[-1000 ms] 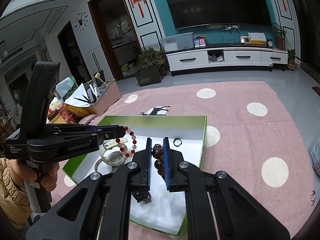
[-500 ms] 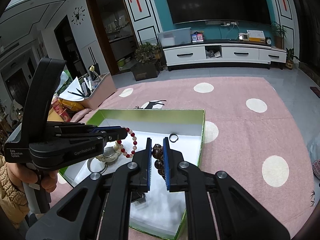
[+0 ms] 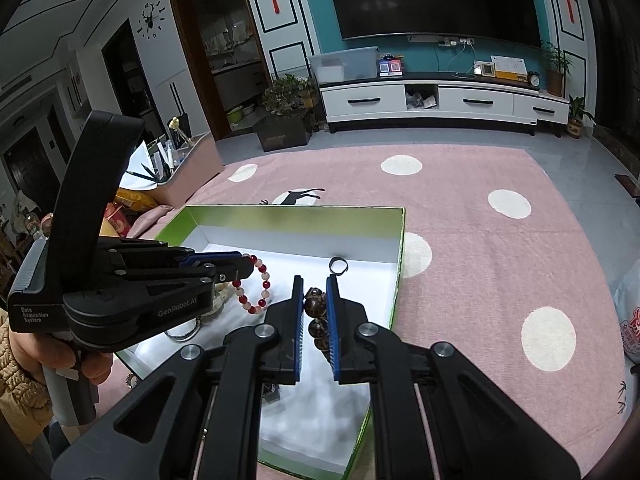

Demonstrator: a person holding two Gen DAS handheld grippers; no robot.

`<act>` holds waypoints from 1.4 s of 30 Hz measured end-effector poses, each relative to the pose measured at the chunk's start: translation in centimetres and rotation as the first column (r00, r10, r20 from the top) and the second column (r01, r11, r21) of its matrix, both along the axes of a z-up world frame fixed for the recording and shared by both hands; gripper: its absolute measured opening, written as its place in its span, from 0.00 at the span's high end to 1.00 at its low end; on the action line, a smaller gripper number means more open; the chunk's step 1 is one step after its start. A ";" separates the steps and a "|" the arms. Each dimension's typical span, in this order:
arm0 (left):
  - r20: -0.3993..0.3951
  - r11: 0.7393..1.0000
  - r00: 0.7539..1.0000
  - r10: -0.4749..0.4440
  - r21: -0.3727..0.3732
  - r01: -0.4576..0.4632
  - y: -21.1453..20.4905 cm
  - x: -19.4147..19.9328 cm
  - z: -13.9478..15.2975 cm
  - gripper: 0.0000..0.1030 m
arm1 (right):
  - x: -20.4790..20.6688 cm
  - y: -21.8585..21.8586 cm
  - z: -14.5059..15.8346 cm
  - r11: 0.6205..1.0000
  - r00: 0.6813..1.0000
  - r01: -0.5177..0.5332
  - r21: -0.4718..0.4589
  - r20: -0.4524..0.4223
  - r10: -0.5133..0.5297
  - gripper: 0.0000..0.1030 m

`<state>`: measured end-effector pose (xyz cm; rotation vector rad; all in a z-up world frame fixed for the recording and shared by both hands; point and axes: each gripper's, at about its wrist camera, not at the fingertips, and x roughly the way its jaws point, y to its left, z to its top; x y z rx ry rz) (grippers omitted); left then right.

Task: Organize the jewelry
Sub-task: 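Carry both bead bracelets up over the green box, then lower both tools into the box and open them, releasing the bracelets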

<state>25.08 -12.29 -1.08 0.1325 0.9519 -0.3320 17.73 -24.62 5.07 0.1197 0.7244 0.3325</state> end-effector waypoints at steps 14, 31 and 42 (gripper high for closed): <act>-0.010 1.000 1.000 -0.001 0.031 0.001 -0.3 0.2 -0.7 0.93 | 0.2 0.4 -0.5 1.000 1.000 -0.002 -0.023 -0.016 0.002 0.90; -0.013 0.997 1.000 0.002 0.073 -0.001 -0.3 0.3 -1.4 0.93 | 0.3 0.7 -1.1 0.999 1.000 -0.004 -0.037 -0.029 0.003 0.90; 0.024 0.996 1.000 0.004 0.087 -0.006 -0.4 -0.7 -0.2 0.64 | -0.3 0.1 -0.4 1.000 1.000 0.015 -0.021 -0.021 -0.015 0.73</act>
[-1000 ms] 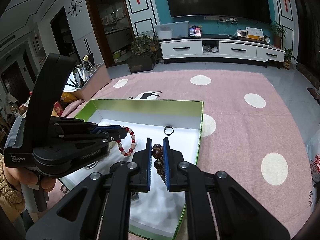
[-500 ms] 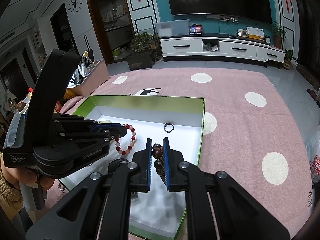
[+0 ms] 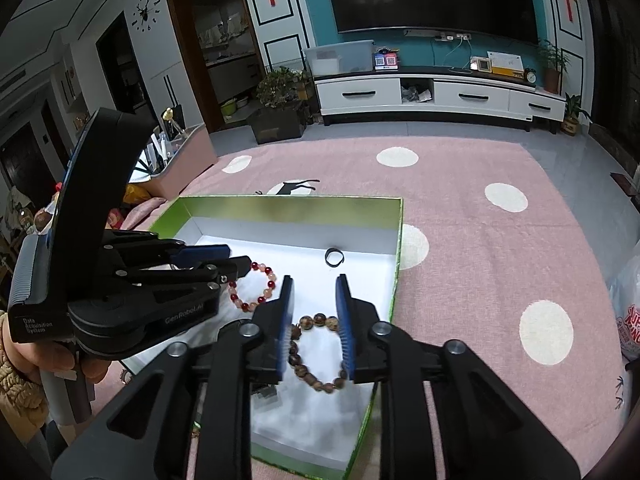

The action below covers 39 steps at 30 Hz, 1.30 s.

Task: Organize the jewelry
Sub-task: 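Lower both tools into the box and open them, releasing the bracelets, then lift both open tools out of the box toward the remaining jewelry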

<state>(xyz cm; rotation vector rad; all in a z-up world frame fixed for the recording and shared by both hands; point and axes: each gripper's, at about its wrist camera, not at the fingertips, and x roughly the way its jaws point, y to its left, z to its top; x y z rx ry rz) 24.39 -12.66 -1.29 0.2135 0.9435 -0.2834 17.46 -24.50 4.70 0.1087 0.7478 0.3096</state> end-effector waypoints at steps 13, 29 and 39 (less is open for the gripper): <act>0.106 1.000 0.994 -0.011 0.015 0.009 0.9 -5.6 4.0 0.07 | -5.4 -2.4 2.0 0.996 0.996 0.081 0.043 0.025 -0.082 0.28; 0.143 0.999 0.989 0.039 -0.005 -0.039 5.8 -15.3 6.4 0.02 | -12.0 -2.0 3.8 0.995 0.996 0.092 0.034 -0.014 -0.092 0.15; 0.063 0.960 0.967 0.248 -0.151 -0.236 15.0 -20.6 4.5 0.02 | -15.5 0.4 2.6 0.999 0.998 0.033 0.043 -0.054 -0.030 0.12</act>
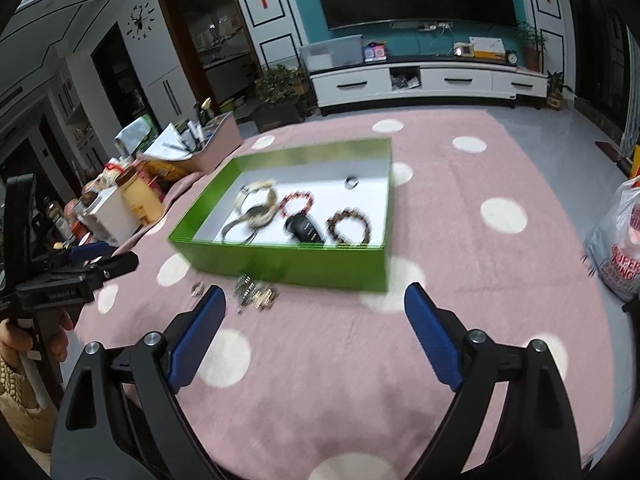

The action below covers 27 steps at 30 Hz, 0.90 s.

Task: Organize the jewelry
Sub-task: 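Lift both open tools out of the box toward the remaining jewelry, then grasp the pink crystal bead bracelet with the left tool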

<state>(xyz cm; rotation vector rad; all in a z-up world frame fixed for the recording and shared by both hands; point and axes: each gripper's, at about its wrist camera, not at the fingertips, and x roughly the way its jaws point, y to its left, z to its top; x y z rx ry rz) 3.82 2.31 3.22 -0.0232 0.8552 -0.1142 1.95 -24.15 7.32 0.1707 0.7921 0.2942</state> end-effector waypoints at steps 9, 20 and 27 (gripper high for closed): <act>-0.119 0.986 0.982 0.148 -0.053 -0.155 5.7 -4.0 -4.9 0.02 | -2.5 3.6 -4.4 0.997 0.993 -0.064 -0.038 -0.101 0.060 0.12; -0.088 0.995 0.995 0.050 -0.079 -0.057 2.2 -4.0 -5.3 0.02 | -3.2 3.5 -5.0 0.997 0.994 -0.081 0.002 -0.067 0.081 0.12; -0.080 0.999 0.997 -0.011 -0.036 0.008 -0.9 -2.4 -7.0 0.20 | -2.9 3.9 -6.1 0.996 0.995 -0.091 0.003 -0.045 0.091 0.14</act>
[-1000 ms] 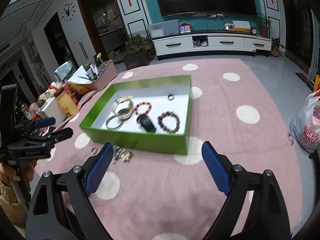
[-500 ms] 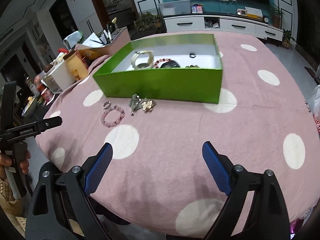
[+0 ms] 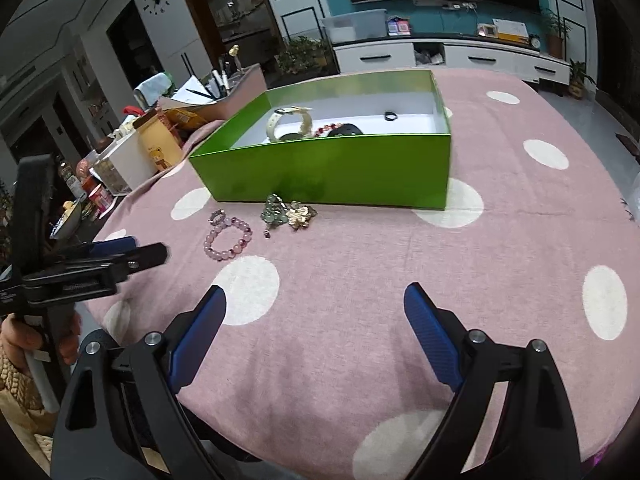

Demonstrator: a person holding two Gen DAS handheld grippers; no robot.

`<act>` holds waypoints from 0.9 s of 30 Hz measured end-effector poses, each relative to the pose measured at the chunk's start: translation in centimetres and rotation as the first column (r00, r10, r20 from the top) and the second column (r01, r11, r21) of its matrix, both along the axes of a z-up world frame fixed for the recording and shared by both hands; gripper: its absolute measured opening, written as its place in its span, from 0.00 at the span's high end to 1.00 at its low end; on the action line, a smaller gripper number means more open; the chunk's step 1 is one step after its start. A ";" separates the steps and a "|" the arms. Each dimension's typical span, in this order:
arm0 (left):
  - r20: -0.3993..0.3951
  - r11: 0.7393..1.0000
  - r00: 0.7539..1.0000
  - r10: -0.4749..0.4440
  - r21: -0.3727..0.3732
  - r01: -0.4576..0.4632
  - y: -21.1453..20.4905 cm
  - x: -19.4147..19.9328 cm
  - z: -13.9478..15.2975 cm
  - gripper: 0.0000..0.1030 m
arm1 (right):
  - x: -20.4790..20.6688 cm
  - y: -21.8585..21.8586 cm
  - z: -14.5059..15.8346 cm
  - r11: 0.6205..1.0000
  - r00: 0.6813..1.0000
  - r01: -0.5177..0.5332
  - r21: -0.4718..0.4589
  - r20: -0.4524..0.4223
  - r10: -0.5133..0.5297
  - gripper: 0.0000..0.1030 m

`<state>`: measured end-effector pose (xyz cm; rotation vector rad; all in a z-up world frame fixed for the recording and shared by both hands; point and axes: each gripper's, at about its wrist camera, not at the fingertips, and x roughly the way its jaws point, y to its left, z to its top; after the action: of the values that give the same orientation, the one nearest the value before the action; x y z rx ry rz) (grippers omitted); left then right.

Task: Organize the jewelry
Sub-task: 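Grasp the pink crystal bead bracelet with the left tool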

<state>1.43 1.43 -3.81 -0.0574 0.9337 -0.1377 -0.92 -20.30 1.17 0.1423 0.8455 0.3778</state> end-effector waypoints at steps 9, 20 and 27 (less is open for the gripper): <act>-0.008 0.999 0.999 -0.033 -0.002 0.033 -1.9 3.0 -2.0 0.47 | 2.3 2.1 -1.1 0.998 0.998 -0.067 -0.012 0.020 0.067 0.40; 0.008 0.996 0.997 -0.071 0.045 0.071 -3.3 4.1 -3.2 0.69 | 7.2 4.9 -2.9 0.989 0.992 -0.123 -0.084 -0.014 0.122 0.63; 0.011 0.997 0.997 -0.077 0.011 0.077 -2.5 4.1 -3.3 0.92 | 9.2 6.1 -3.6 0.980 0.990 -0.138 -0.140 -0.029 0.135 0.68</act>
<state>5.58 -1.08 -7.09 -0.0104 0.9259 -0.2045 8.28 -14.15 -2.39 -0.0447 0.9013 0.4442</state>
